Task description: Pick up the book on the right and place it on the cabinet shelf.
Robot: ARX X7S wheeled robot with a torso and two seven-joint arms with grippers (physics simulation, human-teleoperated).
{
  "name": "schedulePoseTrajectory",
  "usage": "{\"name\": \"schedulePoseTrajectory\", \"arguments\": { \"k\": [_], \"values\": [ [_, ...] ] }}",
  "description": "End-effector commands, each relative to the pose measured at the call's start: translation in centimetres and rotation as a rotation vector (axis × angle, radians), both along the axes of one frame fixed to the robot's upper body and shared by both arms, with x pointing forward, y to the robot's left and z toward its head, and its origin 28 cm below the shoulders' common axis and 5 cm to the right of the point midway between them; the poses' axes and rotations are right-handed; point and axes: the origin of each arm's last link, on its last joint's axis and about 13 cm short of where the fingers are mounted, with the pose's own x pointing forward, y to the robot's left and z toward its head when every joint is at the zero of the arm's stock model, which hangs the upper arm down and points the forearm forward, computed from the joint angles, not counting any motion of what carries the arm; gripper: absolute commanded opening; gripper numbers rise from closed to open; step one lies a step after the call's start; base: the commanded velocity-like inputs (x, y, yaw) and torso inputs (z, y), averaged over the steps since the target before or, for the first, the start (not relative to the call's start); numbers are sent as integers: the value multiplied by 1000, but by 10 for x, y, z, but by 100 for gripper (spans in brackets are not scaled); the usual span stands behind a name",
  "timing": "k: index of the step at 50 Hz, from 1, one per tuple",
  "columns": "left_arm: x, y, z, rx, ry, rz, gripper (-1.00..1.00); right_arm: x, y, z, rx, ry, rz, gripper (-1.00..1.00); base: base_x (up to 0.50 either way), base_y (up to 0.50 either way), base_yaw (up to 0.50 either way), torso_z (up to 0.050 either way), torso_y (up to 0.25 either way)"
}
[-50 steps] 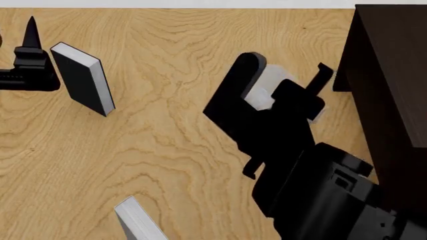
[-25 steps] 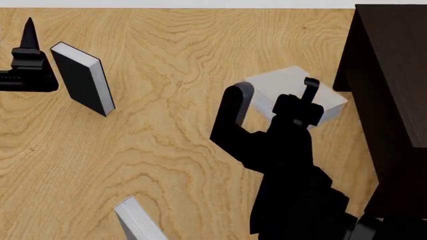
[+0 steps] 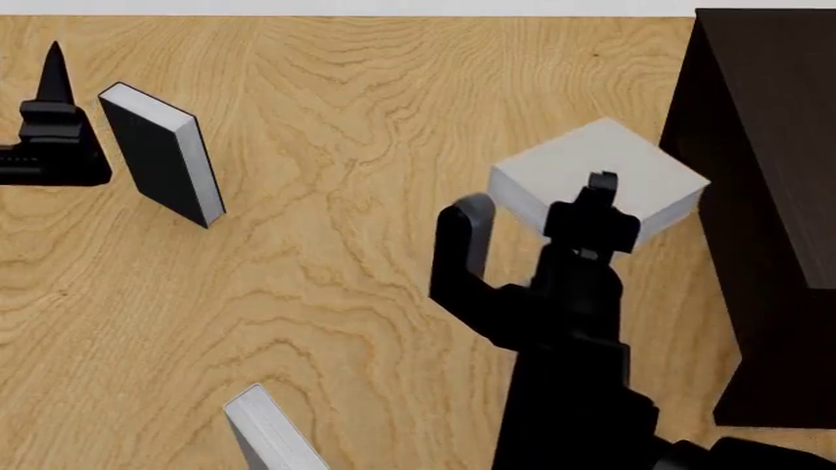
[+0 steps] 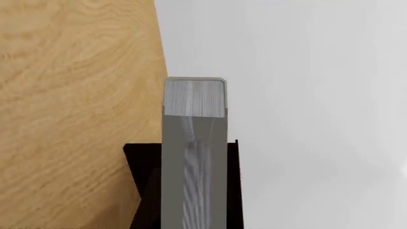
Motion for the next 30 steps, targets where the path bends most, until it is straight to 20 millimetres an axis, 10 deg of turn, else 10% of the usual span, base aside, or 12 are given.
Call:
{"name": "schedulePoseTrajectory", "arguments": {
  "k": [1, 30],
  "values": [
    [0, 1, -2, -2, 4, 3, 100, 7, -8, 3, -94, -127, -26, -100, 0, 0, 0, 0, 0],
    [1, -1, -4, 2, 8, 0, 100, 9, -32, -15, 11, -120, -106, -100, 0, 0, 0, 0, 1]
  ]
}}
